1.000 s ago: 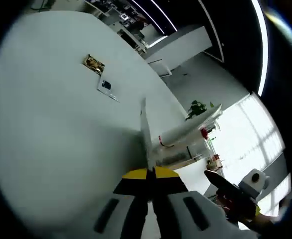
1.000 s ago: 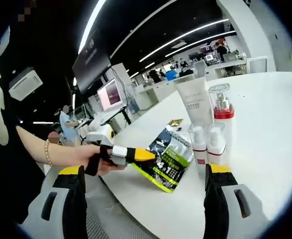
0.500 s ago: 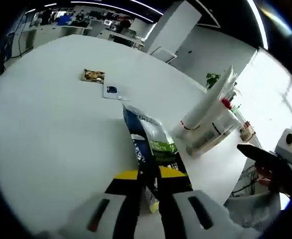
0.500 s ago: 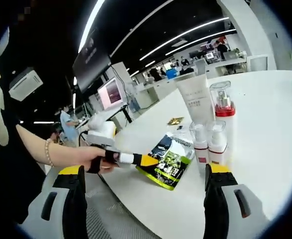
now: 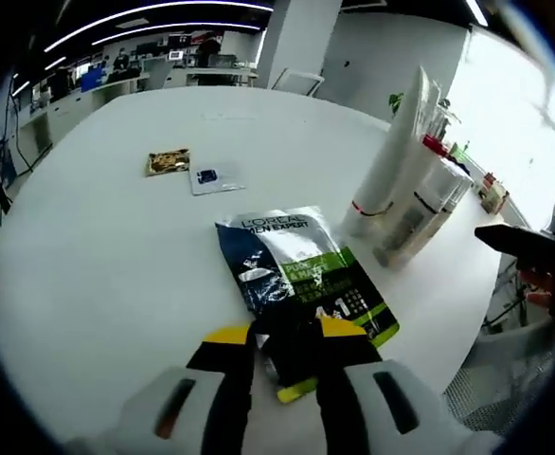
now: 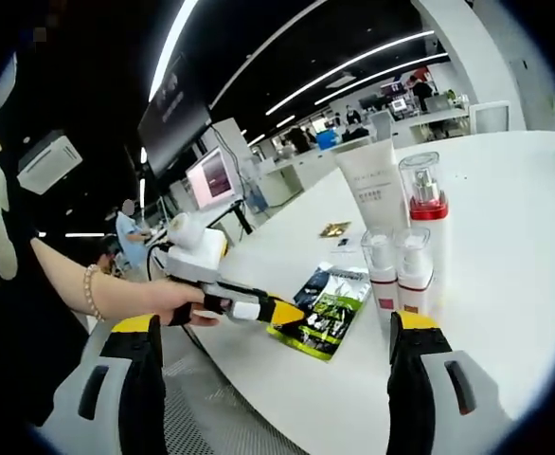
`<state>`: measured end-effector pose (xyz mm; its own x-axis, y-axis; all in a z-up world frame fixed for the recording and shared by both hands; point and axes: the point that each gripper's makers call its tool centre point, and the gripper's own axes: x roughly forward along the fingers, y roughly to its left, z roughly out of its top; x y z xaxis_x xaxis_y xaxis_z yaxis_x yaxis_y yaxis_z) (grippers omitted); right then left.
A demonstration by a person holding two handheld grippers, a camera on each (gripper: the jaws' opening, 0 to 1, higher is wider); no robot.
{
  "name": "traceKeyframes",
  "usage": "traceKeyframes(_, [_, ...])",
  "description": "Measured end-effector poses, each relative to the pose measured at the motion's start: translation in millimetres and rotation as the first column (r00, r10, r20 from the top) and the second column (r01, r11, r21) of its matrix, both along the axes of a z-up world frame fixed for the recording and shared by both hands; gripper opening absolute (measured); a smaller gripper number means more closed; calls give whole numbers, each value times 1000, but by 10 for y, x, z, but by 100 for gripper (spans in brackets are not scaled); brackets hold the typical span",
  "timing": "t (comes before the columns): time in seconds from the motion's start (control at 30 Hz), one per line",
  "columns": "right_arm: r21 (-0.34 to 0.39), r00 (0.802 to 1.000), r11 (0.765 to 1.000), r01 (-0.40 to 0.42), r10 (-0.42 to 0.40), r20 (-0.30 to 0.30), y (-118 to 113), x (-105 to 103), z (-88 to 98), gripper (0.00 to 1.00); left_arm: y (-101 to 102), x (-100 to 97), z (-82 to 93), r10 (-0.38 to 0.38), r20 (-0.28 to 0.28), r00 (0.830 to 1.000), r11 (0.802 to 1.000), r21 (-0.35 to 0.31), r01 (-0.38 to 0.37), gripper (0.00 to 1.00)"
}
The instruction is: Arrange the skincare products in the storage area until every visible bottle or jar stands upright without overlapping.
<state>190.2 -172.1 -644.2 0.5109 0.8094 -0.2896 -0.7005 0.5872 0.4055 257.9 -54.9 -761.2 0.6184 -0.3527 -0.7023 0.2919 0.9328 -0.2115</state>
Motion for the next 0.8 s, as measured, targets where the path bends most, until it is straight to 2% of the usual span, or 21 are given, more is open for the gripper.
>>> traceKeyframes(0.33, [-5,1000,1000,1,-1,-2,0,1,-6,99,49,32,33,-33,16,999,999,42,32,23])
traceKeyframes(0.53, [-21,1000,1000,11,-11,1,-17,15,-27,99,38,21,66,-52,26,998,997,53,51,34])
traceKeyframes(0.8, [-43,1000,999,30,-30,6,-68,69,-77,99,78,-23,128,-63,37,997,997,46,62,41])
